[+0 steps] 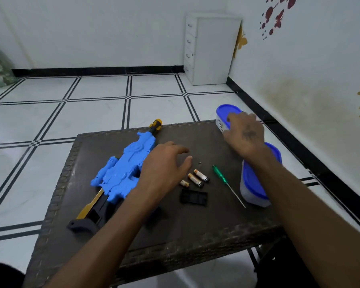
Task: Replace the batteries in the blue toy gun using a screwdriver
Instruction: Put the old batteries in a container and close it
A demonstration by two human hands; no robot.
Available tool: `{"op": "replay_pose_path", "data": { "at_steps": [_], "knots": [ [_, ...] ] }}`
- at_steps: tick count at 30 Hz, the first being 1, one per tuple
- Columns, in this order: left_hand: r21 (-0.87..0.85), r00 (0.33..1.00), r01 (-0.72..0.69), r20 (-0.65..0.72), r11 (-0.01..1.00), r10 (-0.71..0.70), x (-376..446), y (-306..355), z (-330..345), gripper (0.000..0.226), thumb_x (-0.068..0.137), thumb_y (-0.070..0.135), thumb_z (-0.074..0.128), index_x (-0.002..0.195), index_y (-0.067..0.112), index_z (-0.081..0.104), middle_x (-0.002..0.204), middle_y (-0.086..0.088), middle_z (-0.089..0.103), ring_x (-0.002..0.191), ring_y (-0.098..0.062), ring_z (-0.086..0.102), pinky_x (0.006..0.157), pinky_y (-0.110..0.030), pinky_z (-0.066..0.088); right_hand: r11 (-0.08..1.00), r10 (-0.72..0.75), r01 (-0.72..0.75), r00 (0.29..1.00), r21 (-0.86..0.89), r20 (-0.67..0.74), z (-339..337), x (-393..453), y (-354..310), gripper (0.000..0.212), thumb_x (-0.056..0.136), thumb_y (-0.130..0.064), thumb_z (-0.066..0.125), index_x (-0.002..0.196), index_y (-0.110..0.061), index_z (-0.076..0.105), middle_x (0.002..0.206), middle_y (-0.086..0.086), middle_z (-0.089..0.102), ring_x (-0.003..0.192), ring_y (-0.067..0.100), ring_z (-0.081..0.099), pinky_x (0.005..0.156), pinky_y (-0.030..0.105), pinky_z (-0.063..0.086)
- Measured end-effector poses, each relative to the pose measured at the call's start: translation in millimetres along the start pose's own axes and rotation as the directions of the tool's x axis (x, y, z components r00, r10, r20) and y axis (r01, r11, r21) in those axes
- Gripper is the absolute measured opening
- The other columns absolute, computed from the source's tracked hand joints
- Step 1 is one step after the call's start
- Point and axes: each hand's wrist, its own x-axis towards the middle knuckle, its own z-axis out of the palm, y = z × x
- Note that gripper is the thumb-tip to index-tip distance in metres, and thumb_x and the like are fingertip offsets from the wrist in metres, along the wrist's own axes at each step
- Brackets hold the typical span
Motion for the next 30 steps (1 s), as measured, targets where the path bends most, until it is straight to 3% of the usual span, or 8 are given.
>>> {"op": "replay_pose_path", "data": {
  "at_steps": [5, 10, 13, 15, 18, 22, 26, 30],
  "knots": [
    [-0.058, 1.000, -0.012, 0.006, 0.998, 0.012, 29, 10, 5, 0.032, 0.091, 0.041, 0.056, 0.119, 0.028, 0.067, 0.113, 0.008, 0.067, 0.108, -0.013, 0.060, 0.088, -0.033, 0.050, 0.974, 0.225, -0.204, 0.920, -0.098, 0.320, 5, 45, 30, 0.096, 0.081, -0.058, 0.067, 0.149, -0.005, 0.024, 0.142, 0.021, 0.044, 0.128, 0.039, 0.046, 0.096, 0.046, 0.043],
    [-0.091, 0.999, -0.006, 0.049, 0.996, 0.011, 48, 4, 13, 0.030, 0.091, 0.037, 0.058, 0.118, 0.029, 0.067, 0.112, 0.007, 0.068, 0.107, -0.012, 0.061, 0.091, -0.036, 0.051, 0.995, 0.100, -0.101, 0.846, -0.026, 0.524, 5, 74, 45, 0.067, 0.082, -0.041, 0.076, 0.131, -0.005, 0.047, 0.116, 0.010, 0.056, 0.096, 0.026, 0.053, 0.077, 0.033, 0.044],
    [-0.136, 0.998, 0.001, 0.063, 0.991, 0.007, 52, -1, 18, 0.032, 0.091, 0.035, 0.059, 0.122, 0.030, 0.064, 0.117, 0.005, 0.065, 0.106, -0.012, 0.060, 0.092, -0.038, 0.051, 0.990, -0.007, -0.082, 0.796, 0.118, 0.605, 0, 87, 53, 0.080, 0.081, -0.007, 0.076, 0.148, -0.019, 0.035, 0.142, 0.011, 0.042, 0.117, 0.034, 0.052, 0.088, 0.039, 0.050],
    [-0.175, 0.998, 0.012, 0.061, 0.985, -0.001, 54, 0, 24, 0.035, 0.091, 0.033, 0.060, 0.126, 0.029, 0.061, 0.123, 0.004, 0.062, 0.109, -0.013, 0.059, 0.094, -0.039, 0.050, 0.947, -0.121, -0.088, 0.792, 0.308, 0.598, 2, 92, 62, 0.074, 0.080, 0.015, 0.055, 0.140, -0.026, 0.047, 0.144, 0.011, 0.039, 0.123, 0.038, 0.049, 0.080, 0.038, 0.050],
    [-0.179, 0.999, -0.013, 0.027, 0.984, 0.018, 64, 5, 37, 0.046, 0.091, 0.032, 0.062, 0.135, 0.025, 0.053, 0.131, 0.000, 0.056, 0.117, -0.016, 0.055, 0.097, -0.035, 0.047, 0.805, -0.126, -0.193, 0.869, 0.562, 0.478, 3, 94, 67, 0.066, 0.079, 0.021, 0.028, 0.123, -0.015, 0.061, 0.145, 0.008, 0.045, 0.136, 0.024, 0.043, 0.084, 0.035, 0.048],
    [-0.163, 0.998, -0.051, 0.015, 0.985, 0.055, 96, 21, 51, 0.065, 0.088, 0.034, 0.065, 0.146, 0.023, 0.037, 0.142, -0.004, 0.043, 0.130, -0.018, 0.041, 0.096, -0.024, 0.034, 0.826, 0.168, -0.337, 0.912, 0.452, 0.374, 17, 92, 71, 0.019, 0.090, -0.008, 0.046, 0.103, -0.002, 0.058, 0.107, 0.018, 0.064, 0.092, 0.030, 0.063, 0.075, 0.034, 0.051],
    [-0.056, 0.971, -0.002, 0.239, 0.998, 0.015, 142, 27, 68, 0.096, 0.083, 0.048, 0.069, 0.155, 0.016, 0.013, 0.161, -0.007, 0.011, 0.148, -0.023, 0.012, 0.116, -0.037, 0.024, 0.749, 0.203, -0.509, 0.785, 0.424, 0.585, 31, 87, 72, 0.031, 0.098, -0.028, 0.053, 0.086, -0.001, 0.045, 0.072, 0.024, 0.067, 0.060, 0.032, 0.068, 0.058, 0.036, 0.059],
    [0.191, 0.943, -0.073, 0.331, 0.979, 0.006, 159, 31, 74, 0.088, 0.080, 0.059, 0.064, 0.146, 0.010, 0.032, 0.150, -0.012, 0.031, 0.135, -0.028, 0.033, 0.107, -0.040, 0.038, 0.742, 0.258, -0.461, 0.866, 0.487, 0.428, 40, 98, 72, 0.030, 0.097, -0.029, 0.059, 0.093, -0.001, 0.053, 0.067, 0.016, 0.066, 0.047, 0.022, 0.064, 0.047, 0.028, 0.054]
  ]
}}
